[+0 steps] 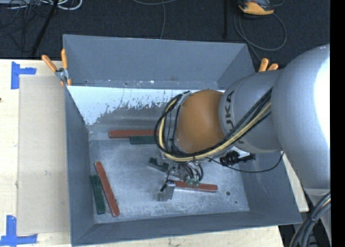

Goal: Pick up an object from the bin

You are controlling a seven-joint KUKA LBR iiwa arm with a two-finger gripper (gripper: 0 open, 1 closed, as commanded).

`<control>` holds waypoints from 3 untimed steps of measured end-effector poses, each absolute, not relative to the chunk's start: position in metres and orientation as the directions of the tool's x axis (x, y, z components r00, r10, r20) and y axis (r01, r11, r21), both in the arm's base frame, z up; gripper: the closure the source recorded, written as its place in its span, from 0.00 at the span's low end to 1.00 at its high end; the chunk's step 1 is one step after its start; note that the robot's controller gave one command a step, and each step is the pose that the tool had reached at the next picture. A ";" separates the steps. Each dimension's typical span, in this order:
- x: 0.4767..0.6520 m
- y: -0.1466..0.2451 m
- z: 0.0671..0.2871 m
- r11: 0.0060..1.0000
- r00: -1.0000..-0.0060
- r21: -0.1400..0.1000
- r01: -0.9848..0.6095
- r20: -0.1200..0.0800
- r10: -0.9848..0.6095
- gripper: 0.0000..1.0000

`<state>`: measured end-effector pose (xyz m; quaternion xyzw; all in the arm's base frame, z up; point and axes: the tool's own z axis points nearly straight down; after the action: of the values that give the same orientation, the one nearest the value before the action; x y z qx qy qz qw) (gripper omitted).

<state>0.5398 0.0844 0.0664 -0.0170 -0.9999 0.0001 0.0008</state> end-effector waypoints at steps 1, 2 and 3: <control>0.542 0.086 0.072 0.999 -0.999 0.003 0.036 -0.005 0.036 1.00; 0.540 0.085 0.070 0.999 -0.999 0.001 0.037 0.000 0.037 0.00; 0.540 0.085 0.070 0.999 -0.999 0.001 0.038 0.001 0.038 1.00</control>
Offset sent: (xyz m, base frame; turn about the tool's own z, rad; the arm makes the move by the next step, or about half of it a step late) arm 0.0000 0.0000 0.0000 0.0000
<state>0.5399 0.0849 0.0700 -0.0189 -0.9998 -0.0004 0.0004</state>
